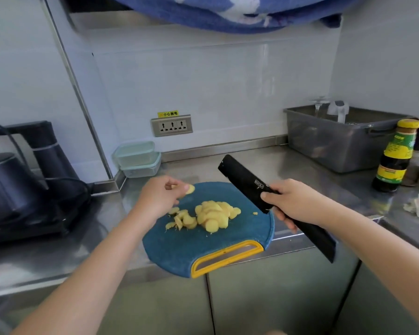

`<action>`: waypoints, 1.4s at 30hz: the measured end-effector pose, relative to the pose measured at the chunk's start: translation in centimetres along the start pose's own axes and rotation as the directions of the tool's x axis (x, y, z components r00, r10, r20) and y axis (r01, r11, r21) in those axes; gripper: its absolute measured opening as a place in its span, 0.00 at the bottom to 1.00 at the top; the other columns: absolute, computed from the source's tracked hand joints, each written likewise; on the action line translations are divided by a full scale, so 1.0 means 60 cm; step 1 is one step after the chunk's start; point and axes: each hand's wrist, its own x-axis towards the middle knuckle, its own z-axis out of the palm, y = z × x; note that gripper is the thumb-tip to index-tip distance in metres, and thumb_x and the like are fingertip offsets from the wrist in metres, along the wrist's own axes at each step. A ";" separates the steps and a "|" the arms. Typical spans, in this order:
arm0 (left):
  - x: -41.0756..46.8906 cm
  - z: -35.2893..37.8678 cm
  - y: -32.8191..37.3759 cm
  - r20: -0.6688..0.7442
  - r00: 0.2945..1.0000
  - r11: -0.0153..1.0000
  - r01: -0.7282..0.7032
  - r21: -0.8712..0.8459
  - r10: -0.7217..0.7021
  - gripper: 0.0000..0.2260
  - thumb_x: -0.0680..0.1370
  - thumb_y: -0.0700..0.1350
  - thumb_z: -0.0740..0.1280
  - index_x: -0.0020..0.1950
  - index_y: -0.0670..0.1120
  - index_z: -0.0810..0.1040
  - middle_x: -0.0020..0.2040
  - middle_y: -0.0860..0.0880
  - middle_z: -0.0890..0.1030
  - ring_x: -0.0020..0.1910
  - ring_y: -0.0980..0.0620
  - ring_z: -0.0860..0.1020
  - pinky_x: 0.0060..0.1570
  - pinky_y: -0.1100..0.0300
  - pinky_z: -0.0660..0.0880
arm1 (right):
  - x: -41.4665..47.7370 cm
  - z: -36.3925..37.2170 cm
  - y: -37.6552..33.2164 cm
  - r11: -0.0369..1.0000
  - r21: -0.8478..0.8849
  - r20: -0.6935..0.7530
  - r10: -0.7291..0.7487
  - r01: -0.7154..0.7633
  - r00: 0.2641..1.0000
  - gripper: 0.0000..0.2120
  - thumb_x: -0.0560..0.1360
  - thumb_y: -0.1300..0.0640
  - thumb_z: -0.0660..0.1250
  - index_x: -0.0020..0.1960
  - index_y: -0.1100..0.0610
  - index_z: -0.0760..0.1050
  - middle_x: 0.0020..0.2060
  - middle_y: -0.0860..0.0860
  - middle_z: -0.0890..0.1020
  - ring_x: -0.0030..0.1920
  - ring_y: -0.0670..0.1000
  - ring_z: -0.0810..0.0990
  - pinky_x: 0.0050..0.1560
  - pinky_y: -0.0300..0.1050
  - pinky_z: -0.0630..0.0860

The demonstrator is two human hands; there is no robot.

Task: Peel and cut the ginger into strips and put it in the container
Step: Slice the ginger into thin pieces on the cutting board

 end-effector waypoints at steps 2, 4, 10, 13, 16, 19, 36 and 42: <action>-0.017 -0.033 -0.025 0.058 0.995 0.997 0.082 0.003 -0.082 0.08 0.76 0.46 0.69 0.52 0.43 0.79 0.45 0.49 0.80 0.34 0.56 0.76 0.29 0.73 0.70 | 0.002 0.030 -0.023 0.998 -0.053 0.062 -0.033 0.036 0.998 0.11 0.82 0.54 0.56 0.46 0.61 0.71 0.21 0.49 0.73 0.18 0.48 0.69 0.25 0.41 0.72; -0.034 -0.060 -0.053 0.105 0.981 0.986 0.165 0.011 -0.165 0.10 0.75 0.49 0.71 0.50 0.43 0.79 0.44 0.49 0.82 0.35 0.56 0.76 0.33 0.68 0.72 | 0.005 0.065 -0.046 0.992 -0.095 0.130 -0.065 0.077 0.989 0.11 0.82 0.53 0.56 0.47 0.60 0.71 0.22 0.49 0.73 0.18 0.48 0.70 0.24 0.40 0.72; -0.070 -0.110 -0.120 0.073 0.959 0.960 0.270 0.073 -0.276 0.17 0.70 0.58 0.73 0.37 0.44 0.78 0.29 0.54 0.77 0.31 0.53 0.70 0.31 0.64 0.66 | 0.012 0.174 -0.090 0.974 -0.155 0.261 -0.121 0.165 0.958 0.11 0.82 0.53 0.55 0.51 0.60 0.72 0.31 0.57 0.76 0.20 0.49 0.72 0.27 0.43 0.73; -0.079 -0.113 -0.132 0.090 0.961 0.963 0.254 0.087 -0.262 0.21 0.72 0.60 0.69 0.36 0.41 0.79 0.26 0.53 0.79 0.29 0.54 0.69 0.30 0.65 0.67 | 0.022 0.211 -0.097 0.975 -0.163 0.295 -0.100 0.153 0.950 0.13 0.82 0.54 0.55 0.52 0.63 0.71 0.29 0.56 0.74 0.17 0.48 0.70 0.25 0.43 0.71; -0.078 -0.100 -0.138 0.088 0.966 0.967 0.234 0.097 -0.243 0.21 0.73 0.60 0.68 0.40 0.41 0.81 0.27 0.51 0.80 0.24 0.57 0.69 0.27 0.66 0.66 | 0.036 0.231 -0.101 0.972 -0.194 0.304 -0.070 0.134 0.950 0.12 0.82 0.54 0.55 0.51 0.63 0.71 0.27 0.54 0.74 0.18 0.48 0.71 0.25 0.43 0.71; -0.068 -0.079 -0.144 0.044 0.977 0.965 0.201 0.167 -0.210 0.18 0.71 0.61 0.70 0.41 0.45 0.81 0.31 0.53 0.78 0.28 0.58 0.72 0.30 0.64 0.68 | 0.054 0.237 -0.097 0.974 -0.204 0.272 -0.039 0.098 0.961 0.11 0.81 0.54 0.56 0.46 0.60 0.72 0.30 0.52 0.74 0.24 0.47 0.72 0.26 0.40 0.71; -0.067 -0.021 -0.156 0.042 0.998 0.980 0.028 0.195 -0.037 0.17 0.68 0.52 0.76 0.51 0.52 0.73 0.42 0.57 0.77 0.35 0.62 0.74 0.35 0.71 0.67 | 0.077 0.195 -0.071 0.941 -0.312 0.152 -0.084 0.128 0.985 0.10 0.82 0.52 0.56 0.49 0.56 0.73 0.33 0.51 0.75 0.27 0.49 0.75 0.27 0.40 0.74; -0.075 -0.028 -0.153 0.169 0.986 1.000 -0.010 0.028 0.006 0.04 0.72 0.49 0.74 0.43 0.53 0.81 0.38 0.55 0.83 0.35 0.63 0.78 0.37 0.70 0.71 | 0.078 0.201 -0.076 0.833 -0.476 0.154 -0.237 0.282 0.959 0.14 0.82 0.51 0.55 0.54 0.58 0.75 0.42 0.51 0.75 0.39 0.48 0.72 0.33 0.39 0.68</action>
